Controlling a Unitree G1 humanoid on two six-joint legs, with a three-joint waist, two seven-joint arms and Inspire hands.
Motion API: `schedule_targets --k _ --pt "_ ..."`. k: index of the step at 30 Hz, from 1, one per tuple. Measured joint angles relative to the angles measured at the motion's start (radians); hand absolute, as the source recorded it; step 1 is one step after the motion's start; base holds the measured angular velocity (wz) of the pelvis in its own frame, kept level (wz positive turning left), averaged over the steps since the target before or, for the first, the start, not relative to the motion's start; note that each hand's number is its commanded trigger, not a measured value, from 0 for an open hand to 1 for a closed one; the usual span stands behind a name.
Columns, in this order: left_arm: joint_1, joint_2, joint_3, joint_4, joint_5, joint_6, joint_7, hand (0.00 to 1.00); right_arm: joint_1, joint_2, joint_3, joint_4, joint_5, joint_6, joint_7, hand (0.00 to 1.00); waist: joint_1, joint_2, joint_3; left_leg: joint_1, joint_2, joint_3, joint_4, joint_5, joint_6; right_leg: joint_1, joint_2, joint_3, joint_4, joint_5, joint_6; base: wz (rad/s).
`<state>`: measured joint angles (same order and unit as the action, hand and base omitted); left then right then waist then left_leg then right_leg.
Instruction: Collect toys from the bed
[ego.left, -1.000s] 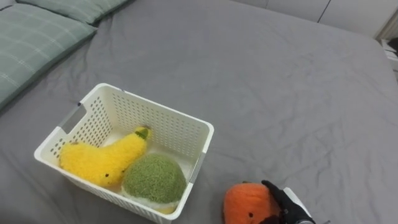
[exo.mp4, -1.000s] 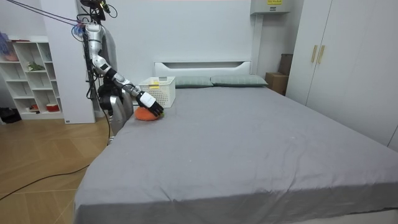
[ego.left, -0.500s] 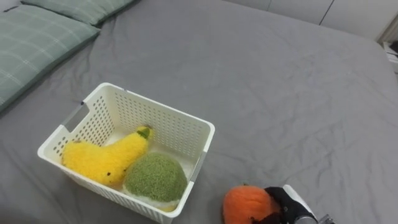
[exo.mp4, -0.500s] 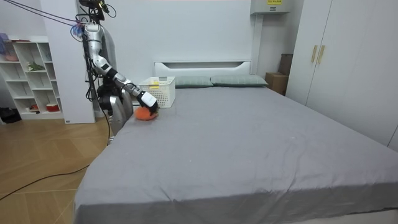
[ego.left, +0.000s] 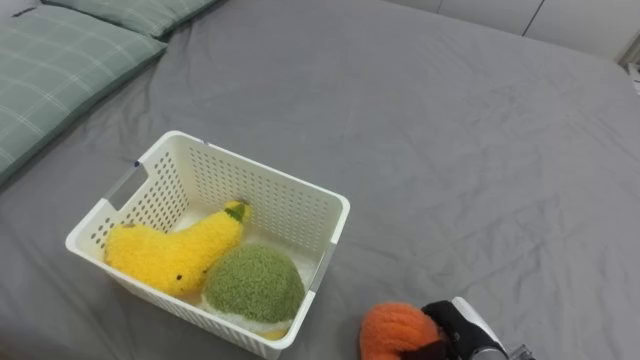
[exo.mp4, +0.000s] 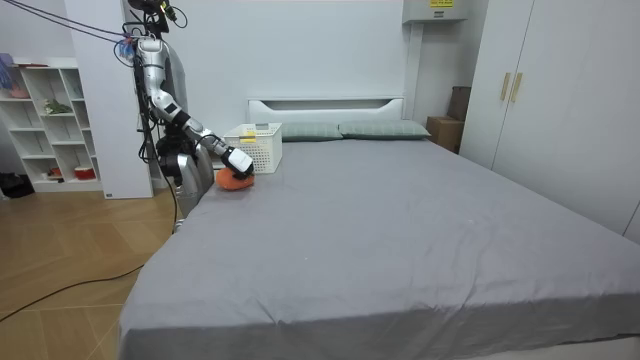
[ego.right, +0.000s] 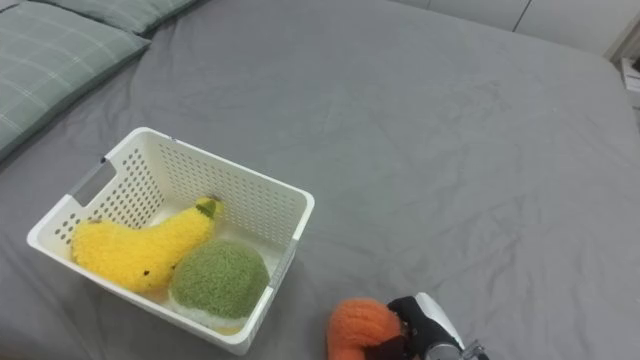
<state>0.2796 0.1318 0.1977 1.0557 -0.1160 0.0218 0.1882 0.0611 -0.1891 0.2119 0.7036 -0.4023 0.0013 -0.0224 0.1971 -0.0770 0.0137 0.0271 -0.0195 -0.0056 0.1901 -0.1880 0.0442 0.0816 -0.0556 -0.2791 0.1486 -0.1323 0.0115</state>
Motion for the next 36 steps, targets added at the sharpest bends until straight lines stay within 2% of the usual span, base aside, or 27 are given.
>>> schedule_targets --k 3,5,7,11,19,22,27,31,36 --pt "-0.004 -0.003 0.02 0.003 0.0 0.0 0.0 0.0 -0.001 0.0 -0.02 -0.023 -0.018 0.0 -0.008 1.0 -0.001 0.007 -0.0022 -0.003 -0.006 -0.006 0.006 0.0 0.001 0.002 -0.003 -0.003 0.0 -0.001 0.002 0.07" --pt "-0.003 -0.004 0.021 0.004 0.0 0.0 0.0 0.0 -0.001 -0.003 -0.048 -0.044 -0.038 0.0 -0.025 1.0 -0.001 0.019 -0.0085 -0.003 -0.009 -0.007 0.007 0.0 0.002 0.003 -0.007 -0.004 0.001 -0.002 0.004 0.02" --pt "-0.002 -0.004 0.027 0.004 0.0 0.0 0.0 0.0 -0.001 -0.003 -0.058 -0.063 -0.045 0.0 -0.038 1.0 0.0 0.023 -0.0103 -0.001 -0.011 -0.008 0.008 0.001 0.004 0.006 -0.009 -0.006 0.001 -0.003 0.005 0.02" --pt "0.005 -0.006 0.035 0.003 0.001 0.0 0.0 0.0 0.0 -0.003 -0.072 -0.118 -0.052 0.001 -0.057 1.0 -0.003 0.024 -0.0096 0.0 -0.013 -0.009 0.008 0.002 0.006 0.007 -0.012 -0.007 0.001 -0.006 0.009 0.01" --pt "0.009 -0.006 0.039 -0.016 -0.001 -0.001 0.001 0.0 0.01 -0.014 -0.141 -0.457 -0.072 -0.011 -0.078 1.0 -0.041 0.03 -0.0073 -0.005 -0.015 -0.009 0.002 0.003 0.007 0.003 -0.013 -0.009 -0.003 -0.009 0.012 0.02" --pt "0.008 -0.005 0.038 -0.017 -0.003 -0.019 -0.001 0.0 0.005 -0.019 -0.163 -0.537 -0.065 -0.019 -0.088 1.0 -0.04 0.027 -0.0094 0.002 -0.013 -0.001 -0.009 0.003 0.007 0.003 -0.012 -0.001 -0.007 -0.009 0.012 -0.08" --pt "0.002 -0.008 0.038 -0.013 -0.005 -0.022 -0.005 0.0 -0.008 -0.019 -0.163 -0.57 -0.071 -0.022 -0.089 1.0 -0.031 0.024 -0.0113 0.018 -0.011 0.002 -0.023 0.003 0.008 0.004 -0.011 0.002 0.0 -0.009 0.012 -0.06" --pt "0.009 -0.023 0.061 -0.011 0.0 -0.026 0.0 0.0 -0.011 -0.019 -0.165 -0.652 -0.064 -0.018 -0.088 1.0 -0.016 0.029 -0.0075 0.015 -0.012 0.004 -0.03 0.003 0.008 -0.002 -0.012 0.005 0.001 -0.009 0.012 -0.02" --pt "0.003 -0.033 0.064 0.027 0.001 -0.028 0.002 0.0 -0.047 -0.018 -0.164 -0.7 -0.031 -0.018 -0.088 1.0 0.001 0.027 -0.0091 0.015 -0.011 0.003 -0.029 0.003 0.008 -0.002 -0.011 0.004 0.001 -0.009 0.012 0.0"
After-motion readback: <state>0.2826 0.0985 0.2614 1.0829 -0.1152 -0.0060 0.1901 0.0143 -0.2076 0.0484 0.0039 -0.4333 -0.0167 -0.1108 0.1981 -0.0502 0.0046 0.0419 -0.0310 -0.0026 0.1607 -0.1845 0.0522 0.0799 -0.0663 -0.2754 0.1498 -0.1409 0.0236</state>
